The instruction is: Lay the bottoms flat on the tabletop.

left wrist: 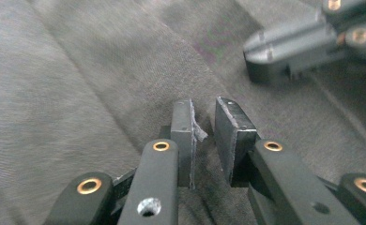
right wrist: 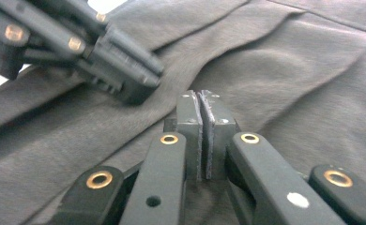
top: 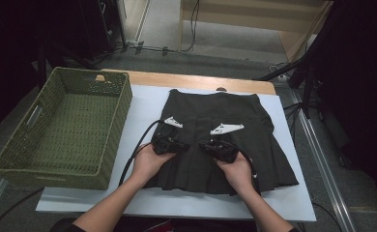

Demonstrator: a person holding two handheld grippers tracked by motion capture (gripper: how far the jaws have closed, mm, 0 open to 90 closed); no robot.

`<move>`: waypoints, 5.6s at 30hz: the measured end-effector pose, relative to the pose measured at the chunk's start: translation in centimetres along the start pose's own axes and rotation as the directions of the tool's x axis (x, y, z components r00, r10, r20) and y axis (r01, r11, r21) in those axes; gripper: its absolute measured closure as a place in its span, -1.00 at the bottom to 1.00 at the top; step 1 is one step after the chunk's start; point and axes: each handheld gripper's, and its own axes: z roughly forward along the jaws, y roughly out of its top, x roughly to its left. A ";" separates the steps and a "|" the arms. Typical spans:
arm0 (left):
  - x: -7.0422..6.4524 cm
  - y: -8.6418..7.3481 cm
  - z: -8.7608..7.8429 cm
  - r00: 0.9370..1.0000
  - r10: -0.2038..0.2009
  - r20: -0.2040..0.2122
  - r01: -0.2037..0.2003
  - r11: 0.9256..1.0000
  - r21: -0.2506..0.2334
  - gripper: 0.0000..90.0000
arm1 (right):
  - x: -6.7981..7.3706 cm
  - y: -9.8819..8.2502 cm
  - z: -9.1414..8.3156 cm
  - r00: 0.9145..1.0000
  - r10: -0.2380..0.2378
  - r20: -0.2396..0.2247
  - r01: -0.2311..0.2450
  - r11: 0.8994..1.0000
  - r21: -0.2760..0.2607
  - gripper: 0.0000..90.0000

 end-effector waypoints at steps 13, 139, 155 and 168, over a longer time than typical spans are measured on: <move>-1.7 -2.0 0.9 0.999 0.003 0.052 -0.003 1.000 0.005 0.62 | -2.0 -2.3 0.1 0.999 -0.005 0.043 0.000 0.993 0.119 0.80; -0.6 -0.9 -3.7 0.993 0.112 0.046 -0.109 0.992 -0.071 -0.62 | -9.8 -13.8 -15.2 0.934 0.242 0.261 -0.235 0.970 -0.060 0.09; -0.1 -1.4 -4.0 0.995 0.094 0.036 -0.091 0.992 -0.088 -0.54 | -10.5 -14.6 -15.8 0.911 0.332 0.244 -0.345 0.939 0.009 0.91; -0.1 -1.4 -3.9 0.995 0.099 0.032 -0.096 0.992 -0.083 -0.53 | -10.4 -15.4 -20.3 0.865 0.347 0.363 -0.319 0.938 -0.137 0.62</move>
